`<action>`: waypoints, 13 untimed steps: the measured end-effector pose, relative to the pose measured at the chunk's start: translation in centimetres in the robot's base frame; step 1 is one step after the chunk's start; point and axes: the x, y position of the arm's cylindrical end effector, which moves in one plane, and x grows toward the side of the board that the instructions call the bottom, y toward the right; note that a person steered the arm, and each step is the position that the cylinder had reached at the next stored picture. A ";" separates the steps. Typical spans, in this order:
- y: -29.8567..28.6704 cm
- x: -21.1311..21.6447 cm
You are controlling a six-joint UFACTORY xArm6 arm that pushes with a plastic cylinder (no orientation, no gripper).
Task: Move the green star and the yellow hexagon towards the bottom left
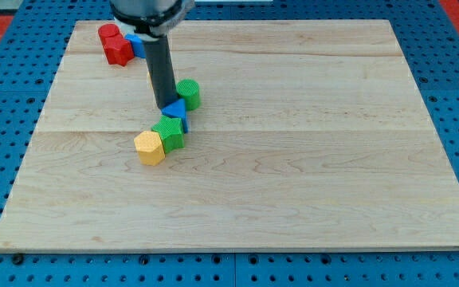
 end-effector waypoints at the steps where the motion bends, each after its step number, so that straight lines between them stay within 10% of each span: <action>1: 0.5 2.5; 4: 6.9 3.9; 7: -5.9 4.8; 10: 5.8 3.6; 13: -1.2 8.4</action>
